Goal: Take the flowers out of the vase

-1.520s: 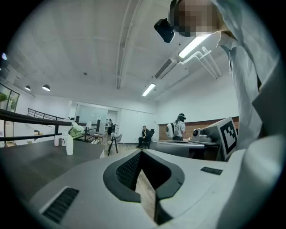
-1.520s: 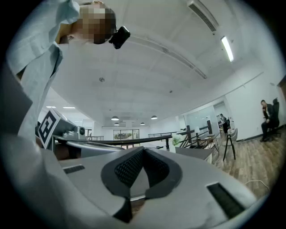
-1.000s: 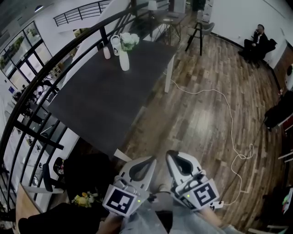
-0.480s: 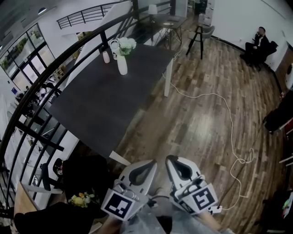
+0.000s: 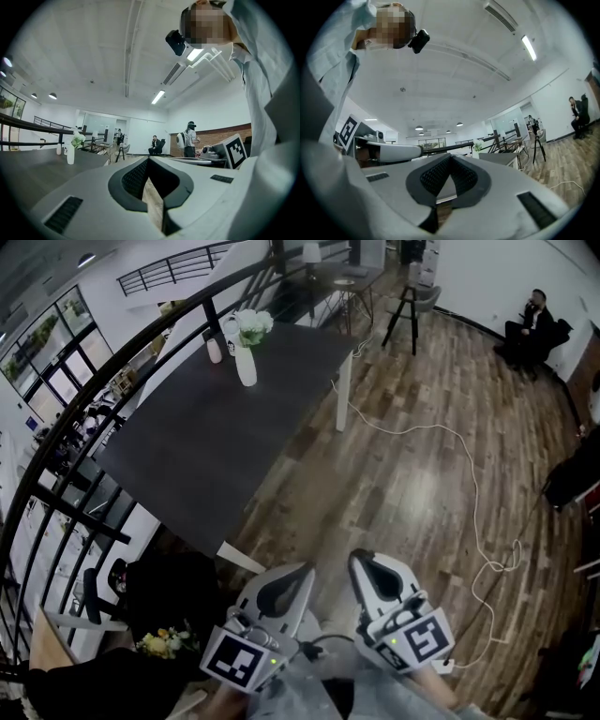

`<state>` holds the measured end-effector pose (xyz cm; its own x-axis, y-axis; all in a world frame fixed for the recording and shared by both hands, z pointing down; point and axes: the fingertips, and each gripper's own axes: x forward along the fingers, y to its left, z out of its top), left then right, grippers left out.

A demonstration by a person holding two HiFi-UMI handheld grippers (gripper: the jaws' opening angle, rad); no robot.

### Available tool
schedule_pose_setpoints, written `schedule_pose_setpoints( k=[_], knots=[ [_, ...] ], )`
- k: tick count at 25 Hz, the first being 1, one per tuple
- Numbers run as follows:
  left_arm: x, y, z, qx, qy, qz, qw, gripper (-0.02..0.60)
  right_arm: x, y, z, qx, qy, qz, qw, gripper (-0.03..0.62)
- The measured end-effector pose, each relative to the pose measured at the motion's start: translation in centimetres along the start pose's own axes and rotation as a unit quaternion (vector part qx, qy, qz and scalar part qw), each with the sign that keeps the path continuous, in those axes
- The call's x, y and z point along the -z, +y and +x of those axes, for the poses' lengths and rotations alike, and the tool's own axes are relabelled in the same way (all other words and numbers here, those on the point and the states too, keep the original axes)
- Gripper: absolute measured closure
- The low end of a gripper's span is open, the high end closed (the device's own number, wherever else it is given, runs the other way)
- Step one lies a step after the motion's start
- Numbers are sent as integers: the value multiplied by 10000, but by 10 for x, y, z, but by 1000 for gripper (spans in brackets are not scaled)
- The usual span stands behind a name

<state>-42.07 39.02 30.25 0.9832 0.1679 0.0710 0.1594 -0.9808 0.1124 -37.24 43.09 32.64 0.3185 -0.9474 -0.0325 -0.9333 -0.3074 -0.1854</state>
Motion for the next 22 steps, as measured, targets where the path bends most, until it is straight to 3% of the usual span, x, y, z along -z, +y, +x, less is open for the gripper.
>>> schedule_pose_setpoints(
  k=[10, 22],
  knots=[
    [1, 35, 32, 1, -78, -57, 10000, 583, 3, -24, 30, 106, 27, -12, 9999, 591],
    [-20, 115, 111, 250, -130, -29, 9996, 583, -10, -81, 128, 149, 48, -199, 9997, 592]
  ],
)
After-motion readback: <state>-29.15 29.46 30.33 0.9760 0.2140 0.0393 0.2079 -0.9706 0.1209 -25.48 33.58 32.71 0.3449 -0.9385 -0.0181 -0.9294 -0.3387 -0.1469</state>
